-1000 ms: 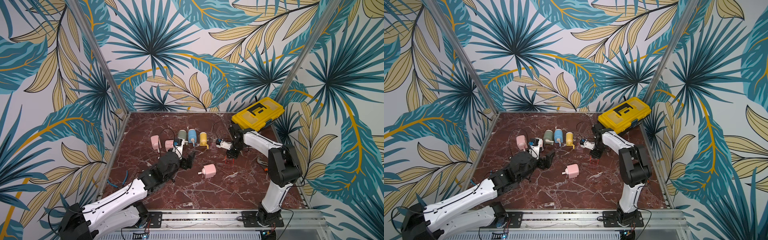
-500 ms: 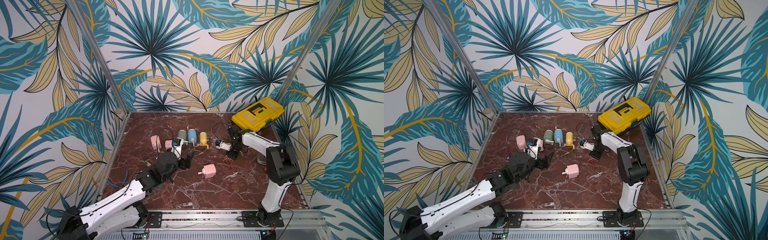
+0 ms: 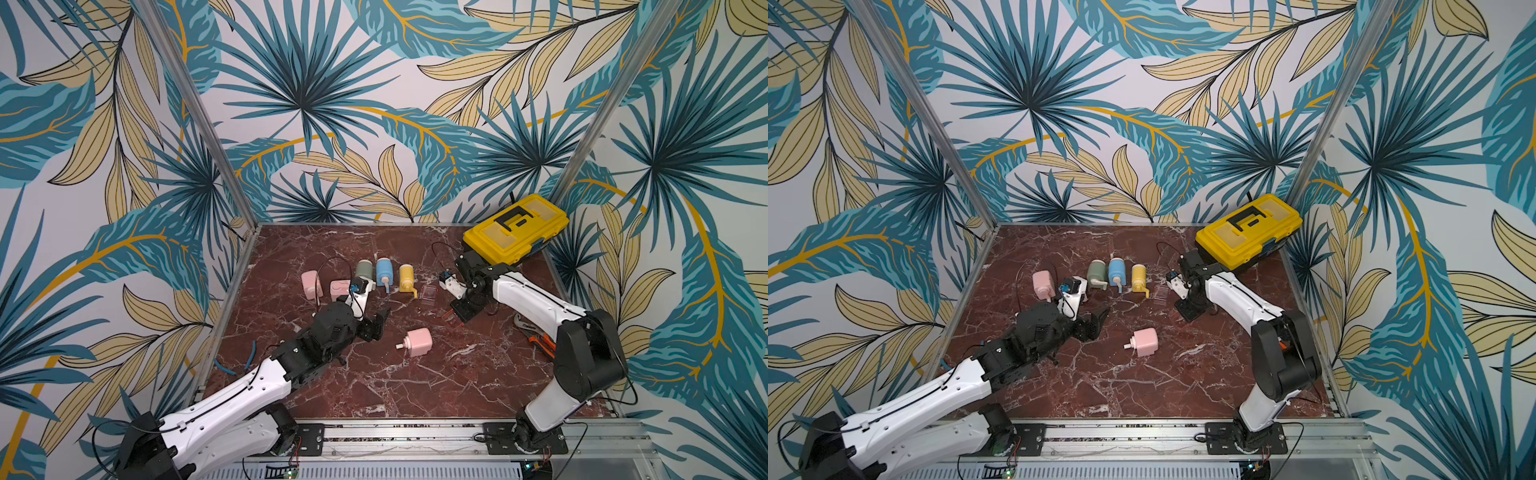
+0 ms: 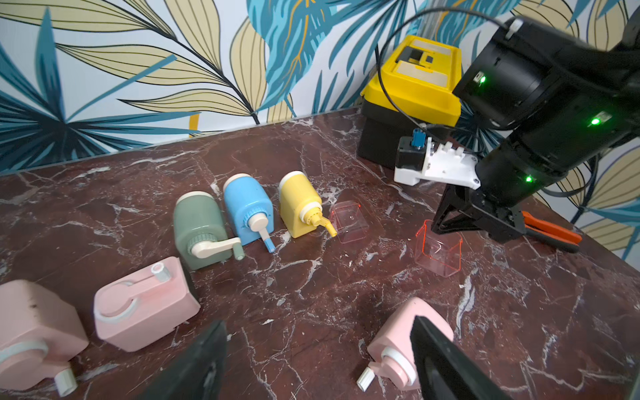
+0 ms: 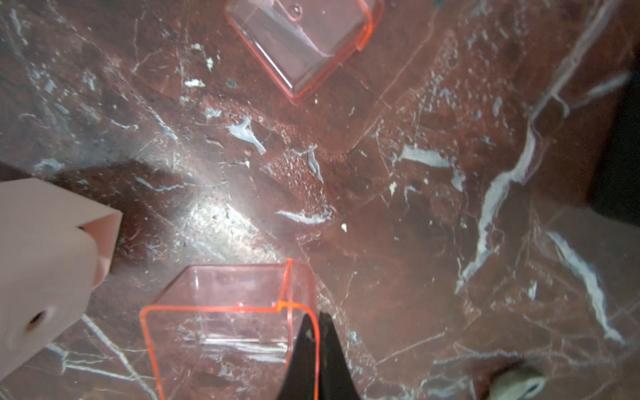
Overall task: Put the tray back into the pencil sharpener
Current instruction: Pick up the container from the center of the board, then close the container of the pencil sharpener.
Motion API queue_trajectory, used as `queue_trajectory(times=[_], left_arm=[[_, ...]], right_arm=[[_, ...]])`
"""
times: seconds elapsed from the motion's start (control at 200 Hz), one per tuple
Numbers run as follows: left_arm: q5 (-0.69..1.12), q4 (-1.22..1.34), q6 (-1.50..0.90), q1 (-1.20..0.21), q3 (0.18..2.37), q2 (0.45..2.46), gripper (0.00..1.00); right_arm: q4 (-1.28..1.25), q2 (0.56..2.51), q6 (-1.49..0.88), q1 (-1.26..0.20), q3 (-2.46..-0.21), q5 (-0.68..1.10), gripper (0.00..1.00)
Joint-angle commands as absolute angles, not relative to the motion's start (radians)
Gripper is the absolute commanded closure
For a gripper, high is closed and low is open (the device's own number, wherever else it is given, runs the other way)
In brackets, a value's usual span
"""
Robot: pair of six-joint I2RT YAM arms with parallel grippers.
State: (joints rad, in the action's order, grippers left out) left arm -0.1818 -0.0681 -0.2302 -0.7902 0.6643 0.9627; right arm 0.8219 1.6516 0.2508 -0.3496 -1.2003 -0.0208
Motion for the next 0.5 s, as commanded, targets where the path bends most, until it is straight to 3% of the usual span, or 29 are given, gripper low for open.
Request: queue_trajectory(times=[0.0,0.22,0.491], left_arm=[[-0.012,-0.084,-0.114,-0.775,0.71,1.013,0.14],[0.208,-0.094,0.016,-0.769,0.742,1.145,0.12],[0.355,-0.098,0.153,-0.765,0.777,1.31,0.09]], right_arm=[[0.902,1.61,-0.094,-0.396,-1.117,-0.093,1.0],[0.843,1.579,-0.364,-0.526,-1.009,-0.147,1.0],[0.742,1.642,-0.404,-0.587,-0.99,-0.123,1.0]])
